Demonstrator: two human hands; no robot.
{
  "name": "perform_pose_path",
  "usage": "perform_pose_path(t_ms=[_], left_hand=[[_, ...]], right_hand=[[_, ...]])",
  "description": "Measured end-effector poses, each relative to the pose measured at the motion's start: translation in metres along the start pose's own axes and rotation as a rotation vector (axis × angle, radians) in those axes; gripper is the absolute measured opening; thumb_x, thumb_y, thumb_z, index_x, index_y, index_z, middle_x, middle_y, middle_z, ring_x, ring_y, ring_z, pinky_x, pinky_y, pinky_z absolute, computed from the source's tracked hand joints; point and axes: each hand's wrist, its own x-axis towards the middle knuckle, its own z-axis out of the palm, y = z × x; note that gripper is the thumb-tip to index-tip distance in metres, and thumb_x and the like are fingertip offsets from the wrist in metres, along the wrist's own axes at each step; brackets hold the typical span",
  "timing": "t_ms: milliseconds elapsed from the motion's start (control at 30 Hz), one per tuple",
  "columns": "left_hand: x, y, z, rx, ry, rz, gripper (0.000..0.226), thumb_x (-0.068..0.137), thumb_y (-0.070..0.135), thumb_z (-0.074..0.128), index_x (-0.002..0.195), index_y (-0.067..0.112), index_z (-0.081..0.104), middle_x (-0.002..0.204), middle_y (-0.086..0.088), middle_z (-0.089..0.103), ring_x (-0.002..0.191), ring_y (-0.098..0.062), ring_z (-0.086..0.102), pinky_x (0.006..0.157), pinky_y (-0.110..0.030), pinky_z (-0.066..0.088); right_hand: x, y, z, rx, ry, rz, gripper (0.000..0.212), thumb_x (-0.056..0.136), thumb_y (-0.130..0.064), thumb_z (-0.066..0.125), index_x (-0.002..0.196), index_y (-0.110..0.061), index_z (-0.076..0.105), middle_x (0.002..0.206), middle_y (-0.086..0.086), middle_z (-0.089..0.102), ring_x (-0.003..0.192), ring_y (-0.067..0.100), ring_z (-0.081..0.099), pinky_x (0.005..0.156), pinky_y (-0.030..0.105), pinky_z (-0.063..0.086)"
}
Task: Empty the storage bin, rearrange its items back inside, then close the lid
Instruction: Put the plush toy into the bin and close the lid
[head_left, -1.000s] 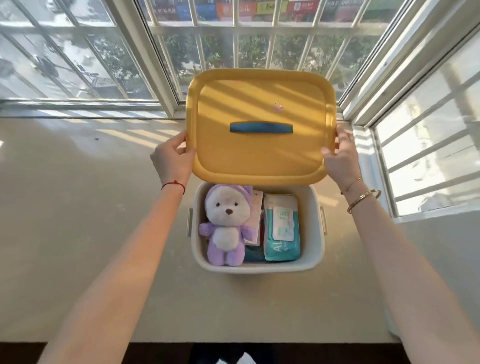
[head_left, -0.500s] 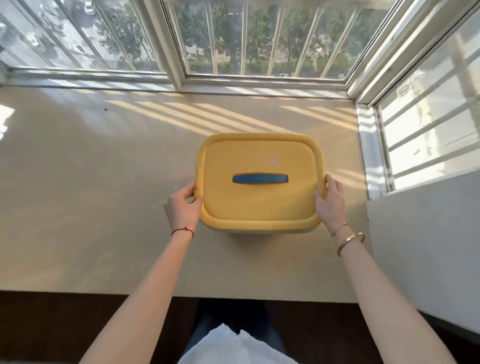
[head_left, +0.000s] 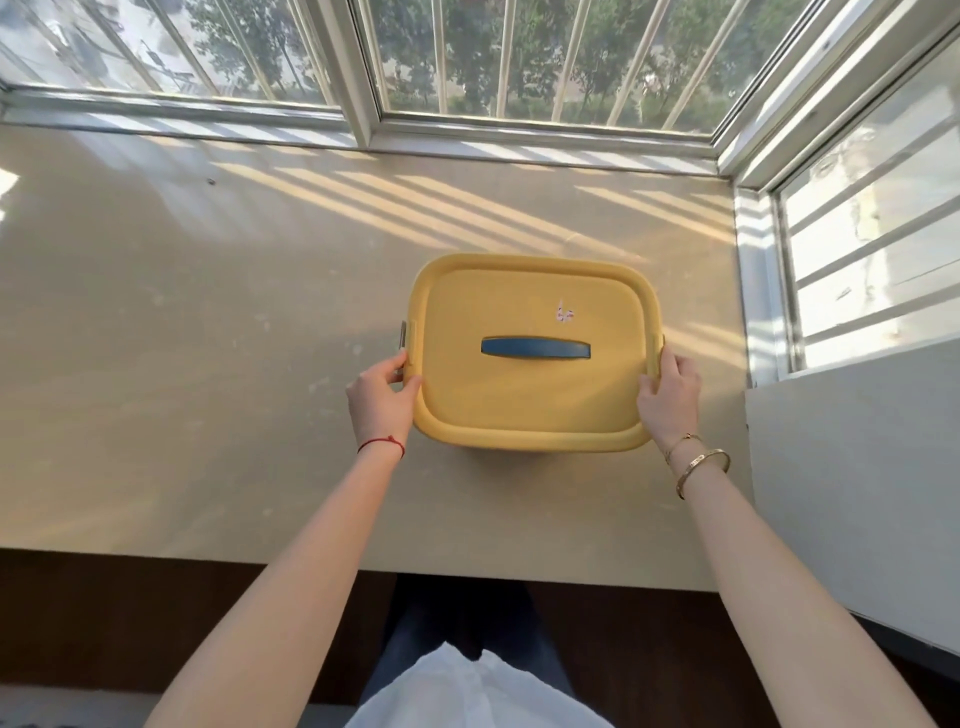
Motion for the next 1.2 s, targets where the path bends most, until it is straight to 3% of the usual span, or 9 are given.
perform_pose_path(t_ms=[133,267,367,500,600,700,833,1033,1200], left_hand=[[0.005,-0.002,0.004,0.001,0.035,-0.023,0.037,0.077,0.021,0.076,0.113,0.015,0.07,0.102,-0.003,0.073,0.091,-0.016,0.068,0.092,-0.029,0.05],[0.008,-0.006,0.006,0.057,0.105,0.016,0.031,0.074,0.028,0.078,0.104,0.021,0.073,0.1,0.004,0.067,0.092,-0.018,0.062,0.081,-0.027,0.047],[0.011,-0.007,0.009,0.007,0.13,0.043,0.029,0.071,0.022,0.08,0.099,0.019,0.07,0.103,0.007,0.054,0.105,-0.02,0.055,0.089,-0.034,0.046],[0.022,0.0,0.007,-0.144,0.037,-0.131,0.058,0.071,0.015,0.081,0.12,0.015,0.05,0.126,0.001,0.052,0.108,-0.015,0.055,0.096,-0.035,0.047],[0.033,0.003,0.005,-0.256,-0.096,-0.256,0.073,0.074,0.012,0.079,0.137,0.016,0.042,0.138,0.0,0.049,0.115,-0.018,0.056,0.1,-0.04,0.046],[0.04,0.0,0.004,-0.32,-0.175,-0.299,0.072,0.077,0.008,0.076,0.14,0.013,0.042,0.139,-0.005,0.051,0.12,-0.021,0.053,0.102,-0.043,0.045],[0.046,-0.002,0.002,-0.384,-0.248,-0.339,0.07,0.079,-0.001,0.071,0.142,0.008,0.041,0.139,-0.011,0.05,0.122,-0.021,0.052,0.102,-0.038,0.045],[0.053,-0.01,0.002,-0.34,-0.338,-0.308,0.063,0.08,0.0,0.071,0.138,0.005,0.046,0.135,-0.01,0.055,0.118,-0.018,0.054,0.103,-0.035,0.043],[0.05,-0.014,0.008,-0.298,-0.253,-0.267,0.063,0.074,0.006,0.078,0.132,0.012,0.053,0.124,-0.005,0.062,0.107,-0.017,0.06,0.097,-0.036,0.049]], right_hand=[[0.004,0.0,0.001,-0.062,0.011,-0.01,0.046,0.093,-0.007,0.048,0.138,0.0,0.039,0.123,0.022,0.044,0.117,0.039,0.039,0.1,0.04,0.034],[0.001,-0.001,-0.001,-0.198,0.158,-0.078,0.047,0.091,-0.012,0.057,0.135,-0.004,0.044,0.12,0.02,0.045,0.108,0.037,0.044,0.092,0.04,0.039],[0.002,-0.006,-0.004,-0.201,0.218,-0.206,0.055,0.086,-0.013,0.064,0.137,-0.008,0.045,0.121,0.018,0.047,0.104,0.034,0.046,0.093,0.043,0.041],[0.009,-0.02,-0.001,-0.144,0.215,-0.245,0.055,0.085,-0.019,0.067,0.135,-0.008,0.047,0.128,0.016,0.046,0.114,0.035,0.044,0.098,0.046,0.041],[0.014,-0.034,0.003,-0.166,0.195,-0.269,0.06,0.084,-0.033,0.067,0.136,-0.012,0.045,0.133,0.012,0.044,0.124,0.033,0.038,0.106,0.048,0.034],[0.017,-0.054,0.013,-0.209,0.124,-0.372,0.068,0.082,-0.051,0.063,0.139,-0.021,0.043,0.141,0.007,0.04,0.132,0.032,0.031,0.113,0.05,0.024],[0.018,-0.082,0.035,-0.267,-0.101,-0.452,0.076,0.078,-0.067,0.057,0.144,-0.039,0.032,0.153,0.0,0.023,0.144,0.037,0.006,0.115,0.056,-0.002],[0.029,-0.08,0.049,-0.283,-0.167,-0.501,0.078,0.076,-0.07,0.055,0.144,-0.043,0.029,0.156,-0.003,0.017,0.145,0.04,-0.006,0.114,0.062,-0.006],[0.028,-0.072,0.048,-0.236,-0.175,-0.488,0.077,0.076,-0.076,0.045,0.145,-0.045,0.027,0.157,-0.007,0.015,0.146,0.036,-0.008,0.115,0.059,-0.006]])
